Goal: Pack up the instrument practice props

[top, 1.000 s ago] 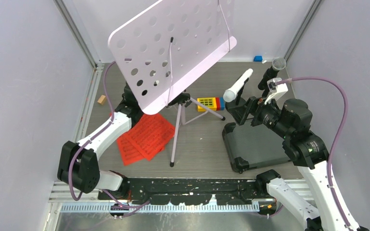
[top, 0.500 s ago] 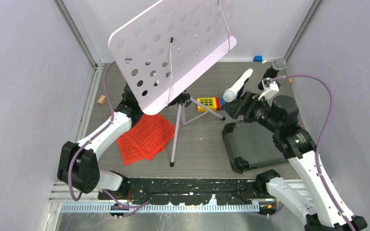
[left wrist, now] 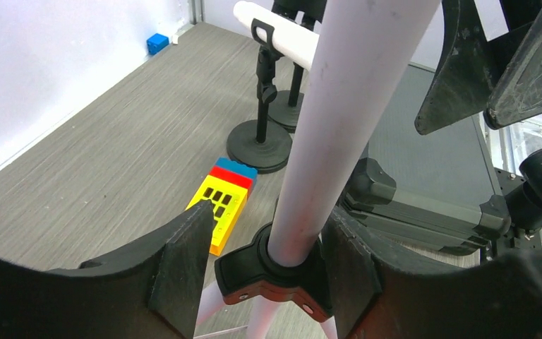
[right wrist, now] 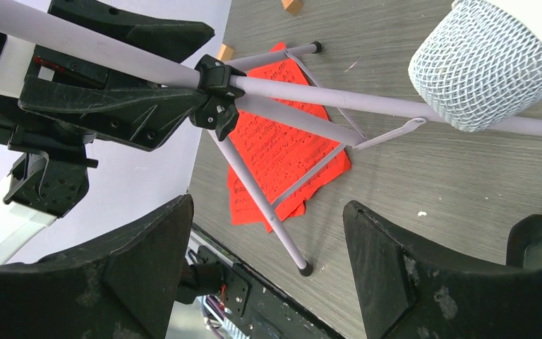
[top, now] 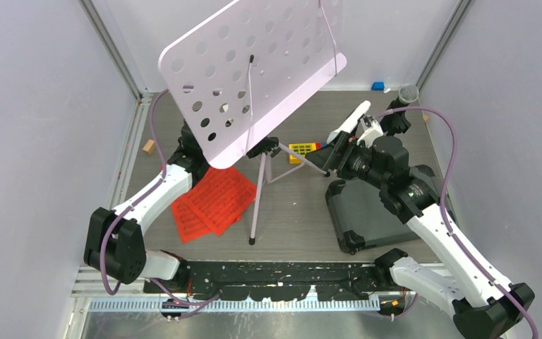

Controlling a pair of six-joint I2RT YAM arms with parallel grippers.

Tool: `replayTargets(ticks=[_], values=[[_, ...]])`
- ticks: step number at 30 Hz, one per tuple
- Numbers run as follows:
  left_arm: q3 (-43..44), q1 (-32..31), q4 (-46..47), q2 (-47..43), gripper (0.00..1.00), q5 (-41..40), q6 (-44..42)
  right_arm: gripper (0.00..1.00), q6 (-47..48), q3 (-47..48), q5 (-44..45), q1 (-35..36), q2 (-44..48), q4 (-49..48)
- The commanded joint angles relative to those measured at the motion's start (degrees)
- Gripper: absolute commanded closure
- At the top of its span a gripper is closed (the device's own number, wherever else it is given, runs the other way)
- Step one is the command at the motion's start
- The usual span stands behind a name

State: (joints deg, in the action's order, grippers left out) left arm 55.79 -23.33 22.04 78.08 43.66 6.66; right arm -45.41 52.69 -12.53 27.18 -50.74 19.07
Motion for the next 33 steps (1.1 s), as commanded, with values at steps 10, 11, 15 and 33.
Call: replayTargets(ticks=[10,11,15,33], values=[[2.55,0.24,5.47,-1.31,0.43,1.69,2.48,0.17,0.22,-0.12,2.51,0.59,0.74,-2.82],[2.64,0.24,5.47,-1.27,0.44,1.76,2.42,0.17,0.23,-0.13,2.51,0.59,0.69,-2.81],[2.97,0.27,4.03,-1.27,0.59,1.63,1.01,0.17,0.50,-0.12,2.27,0.55,0.62,-2.62],[1.56,0.21,-9.04,-1.97,1.00,-0.94,-8.24,0.17,1.14,-1.10,2.36,0.59,1.01,-2.40]])
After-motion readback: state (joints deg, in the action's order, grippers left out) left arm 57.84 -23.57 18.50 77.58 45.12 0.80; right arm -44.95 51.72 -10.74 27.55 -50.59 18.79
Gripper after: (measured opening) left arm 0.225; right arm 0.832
